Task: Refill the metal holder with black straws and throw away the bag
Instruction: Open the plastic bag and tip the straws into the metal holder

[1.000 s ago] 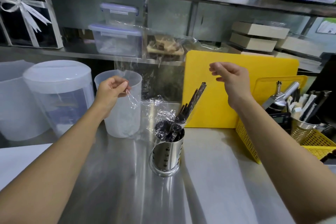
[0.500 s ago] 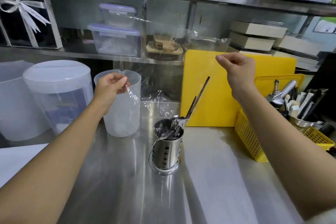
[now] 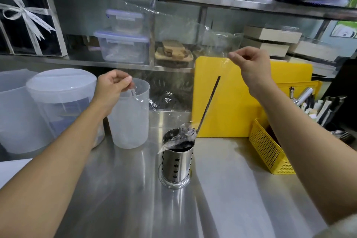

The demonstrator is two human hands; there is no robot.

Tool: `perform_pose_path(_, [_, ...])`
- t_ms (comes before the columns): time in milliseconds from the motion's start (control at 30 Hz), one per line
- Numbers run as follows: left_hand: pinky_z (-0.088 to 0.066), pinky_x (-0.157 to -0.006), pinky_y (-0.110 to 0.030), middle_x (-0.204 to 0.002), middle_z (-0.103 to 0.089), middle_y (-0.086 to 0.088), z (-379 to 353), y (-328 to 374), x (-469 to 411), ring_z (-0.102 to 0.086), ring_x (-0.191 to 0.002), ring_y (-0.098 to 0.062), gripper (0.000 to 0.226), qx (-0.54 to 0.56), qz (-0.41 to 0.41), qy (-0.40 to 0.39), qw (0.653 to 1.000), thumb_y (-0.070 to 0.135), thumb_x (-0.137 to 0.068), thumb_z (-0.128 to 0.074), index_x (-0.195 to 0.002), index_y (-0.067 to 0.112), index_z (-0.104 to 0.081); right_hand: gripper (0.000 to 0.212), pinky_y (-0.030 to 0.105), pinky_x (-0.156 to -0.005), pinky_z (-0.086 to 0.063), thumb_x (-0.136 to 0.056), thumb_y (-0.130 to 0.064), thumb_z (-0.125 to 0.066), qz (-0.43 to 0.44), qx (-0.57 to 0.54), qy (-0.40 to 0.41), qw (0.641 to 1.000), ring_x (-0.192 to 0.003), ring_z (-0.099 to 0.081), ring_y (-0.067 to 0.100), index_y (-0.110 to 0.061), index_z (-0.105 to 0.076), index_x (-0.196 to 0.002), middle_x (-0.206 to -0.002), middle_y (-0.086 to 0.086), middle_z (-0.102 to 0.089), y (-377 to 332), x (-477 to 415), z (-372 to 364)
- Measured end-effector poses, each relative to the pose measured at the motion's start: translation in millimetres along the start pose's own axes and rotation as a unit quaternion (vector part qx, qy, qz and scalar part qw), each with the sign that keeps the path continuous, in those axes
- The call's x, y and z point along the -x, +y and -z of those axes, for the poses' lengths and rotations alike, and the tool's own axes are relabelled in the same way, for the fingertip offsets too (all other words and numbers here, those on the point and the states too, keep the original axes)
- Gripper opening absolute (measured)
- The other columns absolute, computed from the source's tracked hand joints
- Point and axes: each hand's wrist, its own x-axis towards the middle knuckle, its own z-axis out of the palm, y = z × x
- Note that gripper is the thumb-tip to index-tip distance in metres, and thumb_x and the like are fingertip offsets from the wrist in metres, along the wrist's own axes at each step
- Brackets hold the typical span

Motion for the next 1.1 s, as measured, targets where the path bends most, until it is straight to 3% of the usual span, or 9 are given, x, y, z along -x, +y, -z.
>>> perform_pose_path(133, [-0.048, -0.07, -0.019, -0.075, -0.069, 0.009, 5, -1, -3, -0.065, -0.066, 0.001, 0.019, -0.045, 0.008, -0.019, 0.999, 0.012, -0.087, -0.059, -0.077, 0.027, -0.064, 0.011, 0.014, -0.06, -0.04, -0.089, -0.02, -0.059, 0.011, 0.025, -0.024, 0.999, -0.065, -0.046, 0.004, -0.011, -0.061, -0.083, -0.069, -0.005, -0.052, 0, 1, 0])
perform_pose_path(267, [-0.048, -0.073, -0.021, -0.074, -0.068, 0.009, 4, -3, -4, -0.066, -0.07, -0.002, 0.021, -0.063, 0.005, -0.028, 0.998, 0.012, -0.087, -0.06, -0.075, 0.029, -0.063, 0.009, 0.012, -0.06, -0.042, -0.091, -0.015, -0.057, 0.011, 0.029, -0.074, 0.997, -0.068, -0.051, 0.006, -0.013, -0.061, -0.083, -0.071, -0.006, -0.055, -4, 5, -7])
perform_pose_path(433, [-0.047, -0.073, -0.022, -0.071, -0.065, 0.004, -5, -5, -6, -0.061, -0.07, -0.008, 0.022, -0.083, 0.001, -0.004, 0.997, 0.006, -0.086, -0.058, -0.073, 0.023, -0.059, 0.01, 0.037, -0.074, -0.048, -0.092, -0.016, -0.056, 0.008, 0.031, -0.023, 0.999, -0.078, -0.052, 0.017, -0.01, -0.059, -0.085, -0.074, -0.002, -0.055, -2, 8, -16])
perform_pose_path(533, [-0.046, -0.066, -0.013, -0.072, -0.062, 0.002, -13, -3, -6, -0.059, -0.068, -0.008, 0.023, -0.087, 0.003, -0.005, 0.996, 0.005, -0.086, -0.058, -0.072, 0.022, -0.057, 0.011, 0.041, -0.076, -0.048, -0.092, -0.017, -0.056, 0.003, 0.043, -0.045, 0.998, -0.08, -0.052, 0.02, -0.008, -0.059, -0.085, -0.079, 0.005, -0.056, -4, 8, -17])
perform_pose_path(667, [-0.044, -0.064, -0.016, -0.072, -0.061, 0.001, -21, -3, -8, -0.059, -0.07, -0.013, 0.024, -0.09, 0.028, 0.004, 0.996, 0.004, -0.086, -0.058, -0.07, 0.021, -0.056, 0.011, 0.035, -0.071, -0.045, -0.092, -0.016, -0.055, 0.008, 0.021, -0.017, 1.0, -0.074, -0.05, 0.014, -0.007, -0.06, -0.086, -0.076, 0.001, -0.055, -3, 6, -15])
perform_pose_path(767, [-0.043, -0.057, -0.014, -0.072, -0.061, 0.002, -27, -5, -8, -0.061, -0.068, -0.008, 0.018, -0.117, 0.043, -0.022, 0.992, 0.005, -0.084, -0.061, -0.07, 0.015, -0.056, 0.01, 0.029, -0.068, -0.043, -0.092, -0.016, -0.056, 0.003, 0.022, -0.02, 1.0, -0.069, -0.048, 0.008, -0.01, -0.059, -0.085, -0.072, -0.005, -0.053, 1, 6, -14])
perform_pose_path(867, [-0.041, -0.06, -0.018, -0.074, -0.06, 0.0, -29, -7, -9, -0.056, -0.069, -0.01, 0.007, -0.143, 0.057, -0.022, 0.988, 0.01, -0.083, -0.063, -0.078, 0.011, -0.059, 0.01, 0.032, -0.068, -0.043, -0.092, -0.016, -0.056, 0.0, 0.022, -0.021, 1.0, -0.068, -0.047, 0.01, -0.009, -0.058, -0.084, -0.071, -0.004, -0.053, 3, 6, -16])
perform_pose_path(1000, [-0.046, -0.07, -0.028, -0.071, -0.058, 0.001, -31, -8, -13, -0.056, -0.073, -0.015, 0.025, -0.134, 0.076, -0.021, 0.988, 0.003, -0.083, -0.062, -0.064, 0.016, -0.052, 0.011, 0.034, -0.07, -0.044, -0.092, -0.016, -0.056, 0.003, 0.019, -0.019, 1.0, -0.068, -0.048, 0.01, -0.008, -0.059, -0.084, -0.071, -0.004, -0.053, 1, 4, -18])
perform_pose_path(1100, [-0.044, -0.059, -0.023, -0.068, -0.06, 0.003, -31, -10, -13, -0.058, -0.066, -0.01, 0.022, -0.126, 0.084, 0.005, 0.988, 0.003, -0.085, -0.058, -0.067, 0.015, -0.053, 0.013, 0.034, -0.071, -0.045, -0.092, -0.016, -0.055, 0.005, 0.013, -0.016, 1.0, -0.071, -0.049, 0.012, -0.006, -0.061, -0.088, -0.072, -0.004, -0.054, 0, 4, -18])
